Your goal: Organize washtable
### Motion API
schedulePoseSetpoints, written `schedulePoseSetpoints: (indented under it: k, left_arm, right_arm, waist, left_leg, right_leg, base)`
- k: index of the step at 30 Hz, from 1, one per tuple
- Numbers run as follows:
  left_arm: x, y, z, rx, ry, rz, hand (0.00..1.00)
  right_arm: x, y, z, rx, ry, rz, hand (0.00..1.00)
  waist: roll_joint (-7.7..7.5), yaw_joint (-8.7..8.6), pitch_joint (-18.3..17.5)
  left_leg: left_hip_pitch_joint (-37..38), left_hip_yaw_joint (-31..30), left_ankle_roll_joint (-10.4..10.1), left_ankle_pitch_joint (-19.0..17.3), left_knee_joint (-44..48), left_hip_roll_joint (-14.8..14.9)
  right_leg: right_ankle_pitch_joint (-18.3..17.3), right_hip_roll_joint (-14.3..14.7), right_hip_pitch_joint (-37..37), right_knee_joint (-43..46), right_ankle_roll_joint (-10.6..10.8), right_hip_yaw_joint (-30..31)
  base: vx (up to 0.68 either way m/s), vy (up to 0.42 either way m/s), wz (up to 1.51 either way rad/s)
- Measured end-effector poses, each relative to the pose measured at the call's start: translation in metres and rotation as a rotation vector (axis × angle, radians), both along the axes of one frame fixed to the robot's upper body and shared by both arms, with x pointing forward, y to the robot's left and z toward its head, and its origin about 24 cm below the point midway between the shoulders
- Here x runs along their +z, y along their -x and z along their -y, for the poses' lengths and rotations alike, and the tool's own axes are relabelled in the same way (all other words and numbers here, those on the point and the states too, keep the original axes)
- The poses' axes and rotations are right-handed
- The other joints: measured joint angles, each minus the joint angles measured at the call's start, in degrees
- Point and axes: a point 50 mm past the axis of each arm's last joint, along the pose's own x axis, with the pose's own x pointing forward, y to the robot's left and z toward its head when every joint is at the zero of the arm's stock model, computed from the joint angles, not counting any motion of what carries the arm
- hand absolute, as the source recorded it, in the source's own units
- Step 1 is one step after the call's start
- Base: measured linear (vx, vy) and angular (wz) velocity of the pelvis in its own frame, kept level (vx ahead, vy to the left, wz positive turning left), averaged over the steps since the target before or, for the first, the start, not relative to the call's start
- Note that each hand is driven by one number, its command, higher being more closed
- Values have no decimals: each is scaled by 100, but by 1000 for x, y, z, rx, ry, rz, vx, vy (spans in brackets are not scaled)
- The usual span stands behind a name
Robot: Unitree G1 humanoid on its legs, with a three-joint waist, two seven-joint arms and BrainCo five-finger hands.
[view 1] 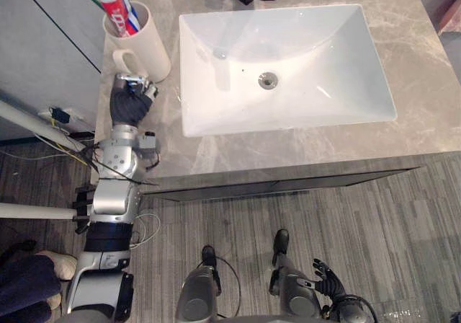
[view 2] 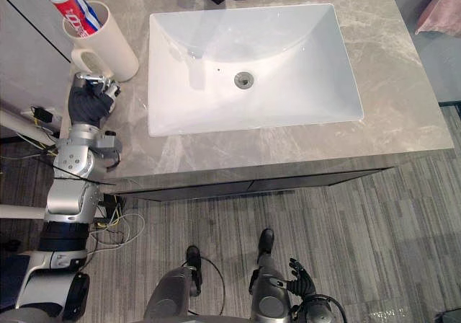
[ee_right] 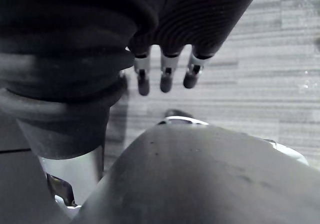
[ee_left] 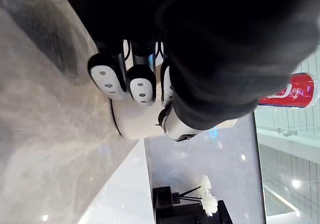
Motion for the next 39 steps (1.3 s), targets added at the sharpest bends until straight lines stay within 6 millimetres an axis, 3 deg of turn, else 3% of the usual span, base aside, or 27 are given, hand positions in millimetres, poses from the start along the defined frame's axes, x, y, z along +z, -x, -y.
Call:
schedulePoseSetpoints:
  k: [11, 16, 19, 27, 39]
  left_arm:
    - [21, -7, -5, 39, 6, 44, 100]
    - [43, -12, -5, 55, -4, 93, 100]
    - [55, -12, -2, 46, -2, 127, 100]
    - [53, -15, 7, 19, -26, 117, 100]
    - [86, -17, 21, -4, -50, 202, 100]
  right_arm:
    - [4, -5, -3, 14, -15, 26, 0]
    - [7, -9, -4, 16, -18, 47, 0]
    - [8, -10, -4, 16, -20, 58, 0]
    - [8, -9, -4, 10, -25, 60, 0]
    - [9, -12, -4, 1, -33, 75, 0]
  waist:
    - [-83, -1, 233]
    - [-104, -20, 336]
    - [-114, -14, 400]
    - [-116, -19, 407]
    - [-169, -14, 604]
  left_leg:
    - [-69, 4, 0, 0, 29, 3]
    - [-133, -5, 0, 0, 48, 3]
    - [-135, -10, 0, 0, 48, 3]
    - [-148, -9, 1, 0, 48, 3]
    - [-230, -21, 1, 0, 94, 3]
  right_leg:
    - [14, 1, -66, 2, -13, 11]
    - [29, 4, -116, 2, -10, 8]
    - [29, 6, -115, 2, -10, 7]
    - [28, 6, -131, 2, -12, 10]
    - [34, 5, -199, 26, -18, 9]
  base:
    - [-3, 0, 0]
    - [0, 0, 0]
    - [0, 0, 0]
    - [0, 0, 0]
    - [-3, 0, 0]
